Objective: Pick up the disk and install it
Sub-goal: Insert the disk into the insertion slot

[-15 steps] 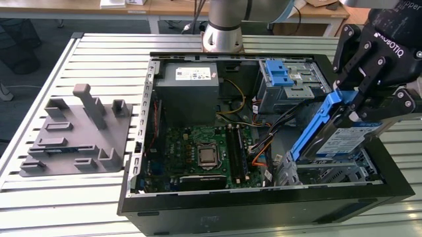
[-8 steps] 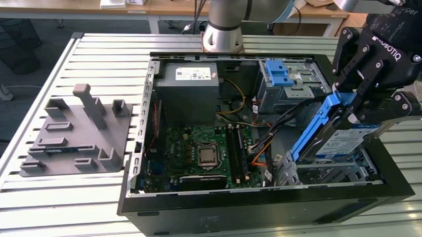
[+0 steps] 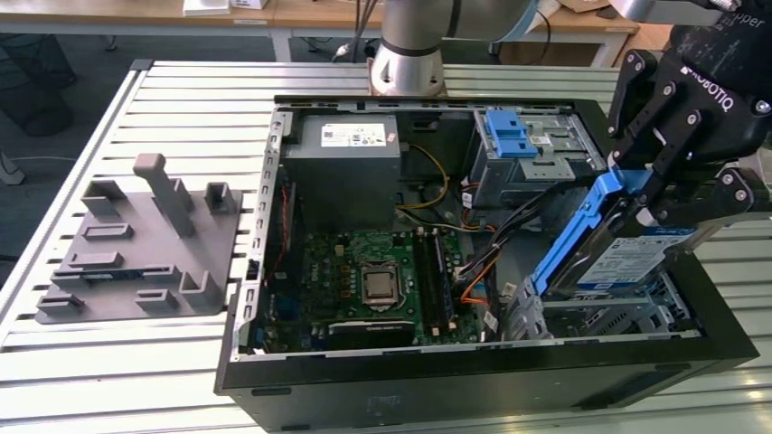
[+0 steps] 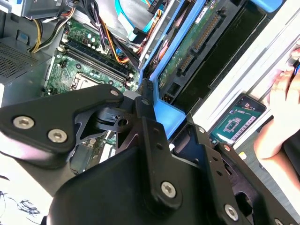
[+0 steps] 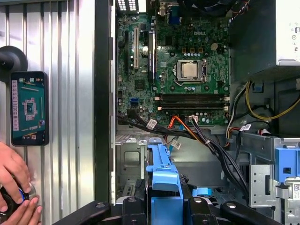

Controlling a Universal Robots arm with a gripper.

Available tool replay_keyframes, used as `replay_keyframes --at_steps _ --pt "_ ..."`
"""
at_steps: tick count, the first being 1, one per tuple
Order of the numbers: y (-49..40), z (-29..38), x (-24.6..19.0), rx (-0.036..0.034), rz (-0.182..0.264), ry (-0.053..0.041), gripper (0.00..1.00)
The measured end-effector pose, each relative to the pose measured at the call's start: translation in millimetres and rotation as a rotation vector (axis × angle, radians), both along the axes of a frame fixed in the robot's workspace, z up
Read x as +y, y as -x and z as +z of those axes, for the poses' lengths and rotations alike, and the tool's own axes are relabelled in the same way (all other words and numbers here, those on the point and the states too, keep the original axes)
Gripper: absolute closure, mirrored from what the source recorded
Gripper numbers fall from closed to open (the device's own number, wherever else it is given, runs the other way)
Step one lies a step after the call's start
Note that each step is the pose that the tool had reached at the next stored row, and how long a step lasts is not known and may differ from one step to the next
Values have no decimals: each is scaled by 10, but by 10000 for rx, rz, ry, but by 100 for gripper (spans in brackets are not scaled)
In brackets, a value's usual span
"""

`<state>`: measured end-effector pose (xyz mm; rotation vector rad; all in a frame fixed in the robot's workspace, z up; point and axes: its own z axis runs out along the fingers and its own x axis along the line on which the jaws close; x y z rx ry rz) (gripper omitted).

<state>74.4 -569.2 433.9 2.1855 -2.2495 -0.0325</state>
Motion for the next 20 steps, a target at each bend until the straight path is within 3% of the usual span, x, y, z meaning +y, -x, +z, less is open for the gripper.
replay_keyframes --at_steps 4,5,7,12,17,20 --pt "0 0 0 0 0 1 63" --pt "0 0 0 0 -1 1 56" --pt "0 -5 0 0 -1 -1 56" --pt "0 -82 0 0 -1 0 56" --pt "0 -173 0 0 0 -1 70" --pt "0 -227 0 0 0 0 88"
